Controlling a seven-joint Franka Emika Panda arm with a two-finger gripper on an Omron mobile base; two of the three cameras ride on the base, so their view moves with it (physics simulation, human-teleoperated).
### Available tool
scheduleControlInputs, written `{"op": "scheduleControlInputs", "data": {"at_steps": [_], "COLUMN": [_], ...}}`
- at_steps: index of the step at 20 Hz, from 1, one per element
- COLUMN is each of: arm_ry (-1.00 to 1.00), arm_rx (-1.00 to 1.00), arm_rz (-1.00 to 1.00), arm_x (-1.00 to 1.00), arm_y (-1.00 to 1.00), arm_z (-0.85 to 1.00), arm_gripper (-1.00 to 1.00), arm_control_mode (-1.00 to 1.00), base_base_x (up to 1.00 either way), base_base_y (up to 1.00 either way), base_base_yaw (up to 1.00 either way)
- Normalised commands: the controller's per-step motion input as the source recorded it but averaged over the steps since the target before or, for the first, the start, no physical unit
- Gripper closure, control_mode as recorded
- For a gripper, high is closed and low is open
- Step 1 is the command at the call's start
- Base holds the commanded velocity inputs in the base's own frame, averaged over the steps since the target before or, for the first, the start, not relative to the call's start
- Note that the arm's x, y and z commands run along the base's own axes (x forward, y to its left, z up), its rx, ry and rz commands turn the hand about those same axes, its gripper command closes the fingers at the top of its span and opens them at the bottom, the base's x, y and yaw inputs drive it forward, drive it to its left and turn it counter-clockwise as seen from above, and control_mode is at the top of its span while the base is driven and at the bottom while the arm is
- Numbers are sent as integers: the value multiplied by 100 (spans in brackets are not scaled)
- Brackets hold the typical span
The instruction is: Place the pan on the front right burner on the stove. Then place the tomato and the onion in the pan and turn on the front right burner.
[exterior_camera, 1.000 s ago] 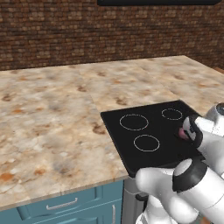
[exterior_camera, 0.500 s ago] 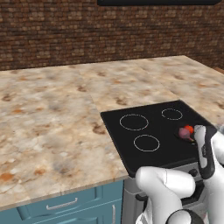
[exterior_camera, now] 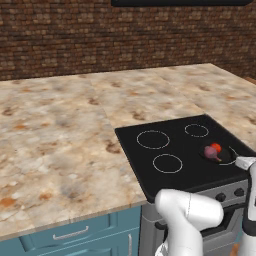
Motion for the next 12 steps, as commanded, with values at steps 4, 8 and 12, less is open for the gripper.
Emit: {"op": "scheduleControlInputs", "data": {"at_steps": [4, 8, 12], "arm_ry": [-27, -24, -20], "arm_rx": [-8, -10, -11], "arm_rz": [11, 8, 6], "arm_x": [-36, -27, -6], "arm_y": [0, 0, 0], "arm_z": [0, -1, -10], "arm_gripper": [-100, -100, -100], "arm_control_mode": [-100, -100, -100], "base_base_x": [0, 0, 0], "base_base_y": [0, 0, 0], "base_base_yaw": [0, 0, 0]}}
